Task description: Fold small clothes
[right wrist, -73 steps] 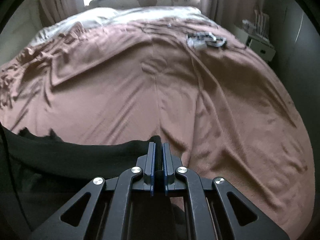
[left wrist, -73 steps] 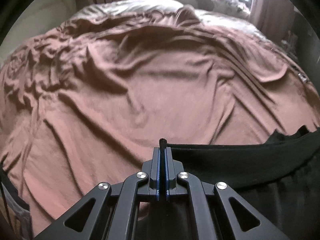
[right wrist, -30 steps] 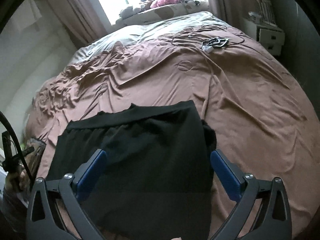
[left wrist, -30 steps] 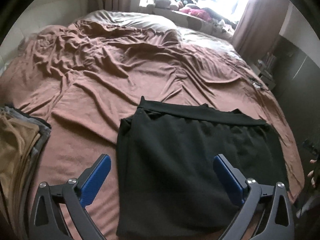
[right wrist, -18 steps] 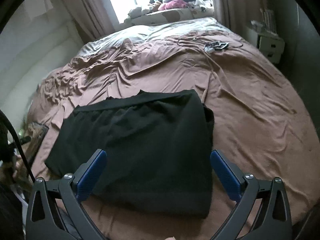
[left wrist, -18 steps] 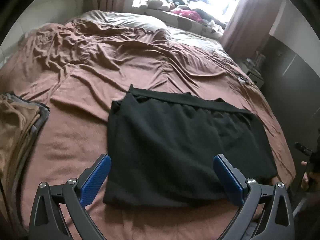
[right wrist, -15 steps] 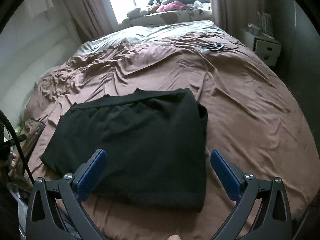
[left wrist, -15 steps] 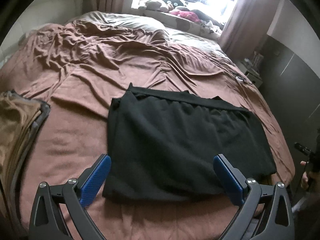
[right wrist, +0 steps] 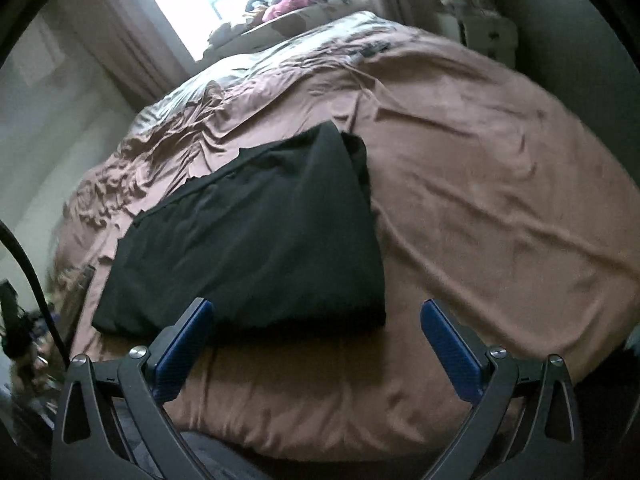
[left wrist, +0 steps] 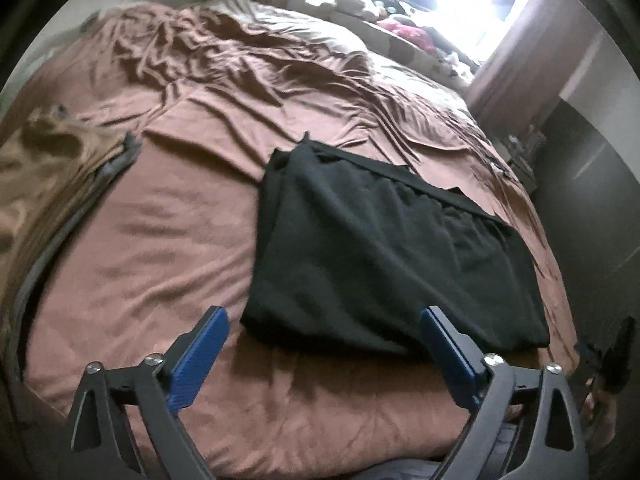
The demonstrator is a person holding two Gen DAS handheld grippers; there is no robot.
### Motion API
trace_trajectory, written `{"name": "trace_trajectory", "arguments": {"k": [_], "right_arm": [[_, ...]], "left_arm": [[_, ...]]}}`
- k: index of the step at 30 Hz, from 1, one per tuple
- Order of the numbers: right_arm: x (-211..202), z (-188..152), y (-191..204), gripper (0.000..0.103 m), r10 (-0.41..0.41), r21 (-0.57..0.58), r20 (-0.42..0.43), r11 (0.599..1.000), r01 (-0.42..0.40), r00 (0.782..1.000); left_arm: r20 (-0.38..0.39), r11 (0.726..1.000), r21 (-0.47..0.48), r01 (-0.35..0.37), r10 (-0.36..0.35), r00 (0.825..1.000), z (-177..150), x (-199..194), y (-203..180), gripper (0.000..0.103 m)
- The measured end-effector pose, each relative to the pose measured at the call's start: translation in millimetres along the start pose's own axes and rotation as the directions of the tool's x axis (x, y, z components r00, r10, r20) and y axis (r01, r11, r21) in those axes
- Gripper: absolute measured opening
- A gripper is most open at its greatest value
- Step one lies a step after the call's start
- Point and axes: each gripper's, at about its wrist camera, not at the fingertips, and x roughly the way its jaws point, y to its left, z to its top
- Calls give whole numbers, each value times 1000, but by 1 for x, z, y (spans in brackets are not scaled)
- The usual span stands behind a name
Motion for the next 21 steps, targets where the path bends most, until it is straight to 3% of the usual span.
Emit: {"name": "trace_trajectory", "arguments": {"k": [5, 12, 21], "right_arm": [[-4, -12, -18, 95, 58, 91, -8, 994, -57, 998], [3, -22, -46, 85, 111, 225, -2, 968, -107, 994], [44, -25, -58, 80, 173, 352, -52, 925, -144, 984]], "left_arm": [[-34, 997, -79, 7, -10, 999, -12, 11, 17, 85], [-34, 979, -201, 36, -44, 998, -16, 23, 40, 83], [-59, 962, -275, 8, -25, 998, -10, 51, 56, 67]]}}
